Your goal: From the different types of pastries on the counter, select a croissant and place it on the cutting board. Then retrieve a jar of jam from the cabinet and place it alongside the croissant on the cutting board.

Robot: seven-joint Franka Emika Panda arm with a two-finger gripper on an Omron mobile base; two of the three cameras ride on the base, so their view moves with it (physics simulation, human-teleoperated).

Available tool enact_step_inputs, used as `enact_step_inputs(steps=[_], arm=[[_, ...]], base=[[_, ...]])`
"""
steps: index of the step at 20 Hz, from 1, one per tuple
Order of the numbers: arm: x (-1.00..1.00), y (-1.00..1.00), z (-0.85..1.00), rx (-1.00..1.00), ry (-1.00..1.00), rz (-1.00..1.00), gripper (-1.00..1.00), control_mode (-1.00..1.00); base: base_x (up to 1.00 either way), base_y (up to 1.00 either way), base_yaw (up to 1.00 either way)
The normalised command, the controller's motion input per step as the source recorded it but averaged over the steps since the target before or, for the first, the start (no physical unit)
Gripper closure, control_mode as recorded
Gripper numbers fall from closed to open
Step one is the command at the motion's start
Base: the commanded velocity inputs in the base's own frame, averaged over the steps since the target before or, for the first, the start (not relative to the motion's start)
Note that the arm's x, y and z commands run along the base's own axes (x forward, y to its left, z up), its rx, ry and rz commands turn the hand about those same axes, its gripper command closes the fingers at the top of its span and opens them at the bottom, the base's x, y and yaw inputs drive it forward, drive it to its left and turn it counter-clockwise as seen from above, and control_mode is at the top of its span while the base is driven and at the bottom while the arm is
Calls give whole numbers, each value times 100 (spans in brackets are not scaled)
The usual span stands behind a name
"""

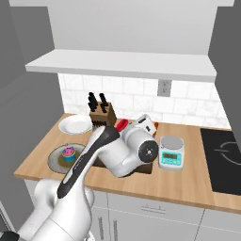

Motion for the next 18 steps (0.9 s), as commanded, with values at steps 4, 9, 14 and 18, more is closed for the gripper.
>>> enact_step_inputs(steps=[4,9,14,18], arm=[[-2,20,-3,18,1,0,100,-100],[0,4,-37,0,15,0,100,-100],[0,0,-50,-2,6,1,100,-100],[25,3,-52,16,0,1,100,-100]], base=[[0,0,0],[0,0,0],[0,0,0],[0,0,0]])
